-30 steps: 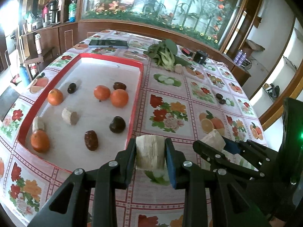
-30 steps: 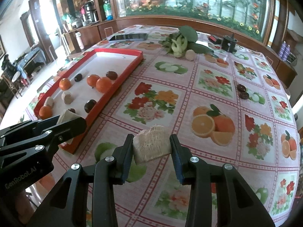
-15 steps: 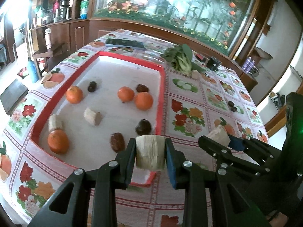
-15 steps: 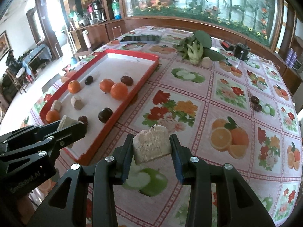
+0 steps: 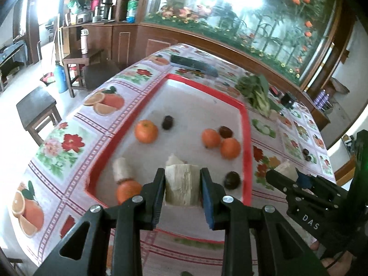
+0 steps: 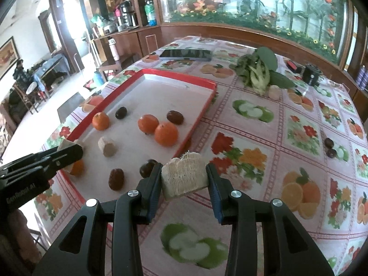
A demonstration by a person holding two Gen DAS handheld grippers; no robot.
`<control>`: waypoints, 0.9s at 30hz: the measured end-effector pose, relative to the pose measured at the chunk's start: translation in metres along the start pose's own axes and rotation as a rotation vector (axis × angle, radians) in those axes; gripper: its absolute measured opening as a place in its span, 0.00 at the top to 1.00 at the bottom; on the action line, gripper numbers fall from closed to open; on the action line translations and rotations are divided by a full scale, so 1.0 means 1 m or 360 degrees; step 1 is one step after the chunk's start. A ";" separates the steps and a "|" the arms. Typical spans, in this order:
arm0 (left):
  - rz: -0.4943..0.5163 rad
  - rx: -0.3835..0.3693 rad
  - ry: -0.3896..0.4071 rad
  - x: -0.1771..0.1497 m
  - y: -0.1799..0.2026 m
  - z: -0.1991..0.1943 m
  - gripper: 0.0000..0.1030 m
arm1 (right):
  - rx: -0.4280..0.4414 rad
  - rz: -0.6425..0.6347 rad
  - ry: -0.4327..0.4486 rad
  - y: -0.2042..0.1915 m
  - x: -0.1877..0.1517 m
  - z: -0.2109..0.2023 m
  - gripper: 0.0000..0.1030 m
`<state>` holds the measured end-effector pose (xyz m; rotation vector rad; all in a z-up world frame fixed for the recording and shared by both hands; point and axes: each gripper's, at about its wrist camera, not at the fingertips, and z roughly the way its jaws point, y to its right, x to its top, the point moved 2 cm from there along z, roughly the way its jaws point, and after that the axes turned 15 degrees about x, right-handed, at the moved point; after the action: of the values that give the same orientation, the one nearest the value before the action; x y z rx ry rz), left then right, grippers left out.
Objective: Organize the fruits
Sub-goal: 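Carry the white cube in the left tool and the cube in the right tool over the tray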
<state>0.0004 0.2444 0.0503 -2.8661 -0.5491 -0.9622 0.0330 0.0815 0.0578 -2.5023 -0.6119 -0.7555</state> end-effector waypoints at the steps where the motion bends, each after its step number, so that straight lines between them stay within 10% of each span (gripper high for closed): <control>1: -0.0006 0.0002 -0.0005 0.001 -0.002 0.002 0.68 | 0.0010 -0.0001 -0.0002 -0.002 0.002 0.002 0.64; 27: 0.0023 -0.0002 -0.0033 0.050 0.010 0.046 0.68 | 0.0117 -0.0179 -0.0113 -0.034 0.022 0.064 0.64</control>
<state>0.0673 0.2591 0.0436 -2.8800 -0.5293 -0.9320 0.0574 0.1493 0.0328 -2.4523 -0.7968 -0.6738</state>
